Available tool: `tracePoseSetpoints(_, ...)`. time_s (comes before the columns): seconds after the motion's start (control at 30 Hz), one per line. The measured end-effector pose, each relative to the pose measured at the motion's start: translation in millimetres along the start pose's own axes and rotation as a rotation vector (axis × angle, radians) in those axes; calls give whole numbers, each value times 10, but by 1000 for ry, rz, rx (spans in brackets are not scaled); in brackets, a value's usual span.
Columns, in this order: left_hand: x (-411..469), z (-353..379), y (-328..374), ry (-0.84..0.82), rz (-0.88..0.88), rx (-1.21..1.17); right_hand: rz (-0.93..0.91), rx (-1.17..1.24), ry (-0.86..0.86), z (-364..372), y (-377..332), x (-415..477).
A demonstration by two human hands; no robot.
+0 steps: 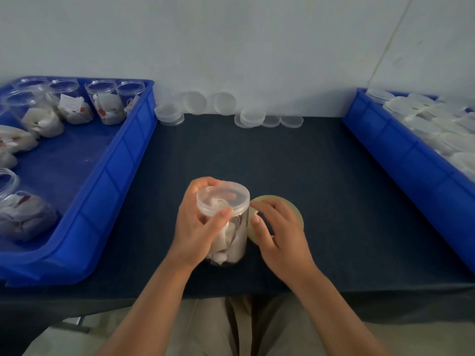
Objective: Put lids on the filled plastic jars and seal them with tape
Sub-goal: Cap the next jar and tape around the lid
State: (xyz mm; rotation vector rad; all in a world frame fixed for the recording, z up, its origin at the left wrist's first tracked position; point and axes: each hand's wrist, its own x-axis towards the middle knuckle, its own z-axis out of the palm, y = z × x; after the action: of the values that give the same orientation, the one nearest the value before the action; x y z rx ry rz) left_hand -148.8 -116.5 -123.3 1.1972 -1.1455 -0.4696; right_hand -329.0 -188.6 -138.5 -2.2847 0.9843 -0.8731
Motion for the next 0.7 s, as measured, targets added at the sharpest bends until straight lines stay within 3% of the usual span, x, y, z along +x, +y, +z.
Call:
tracePoseSetpoints(0.13, -21, 60, 41, -67, -17, -22, 54, 443, -134, 25, -321, 70)
tracePoseSetpoints(0.43, -34, 99, 117, -132, -71, -17, 138, 674, 110, 130, -371, 22)
tracePoseSetpoints(0.5, -57, 102, 110, -139, -88, 16, 130, 574, 31, 31, -336, 40)
tracePoseSetpoints(0.6, -79, 92, 94, -151, -166, -26, 46, 181, -223, -192, -338, 108)
tracePoseSetpoints(0.7, -108, 100, 108, -180, -164, -39, -64, -25, -296, -383, -424, 168)
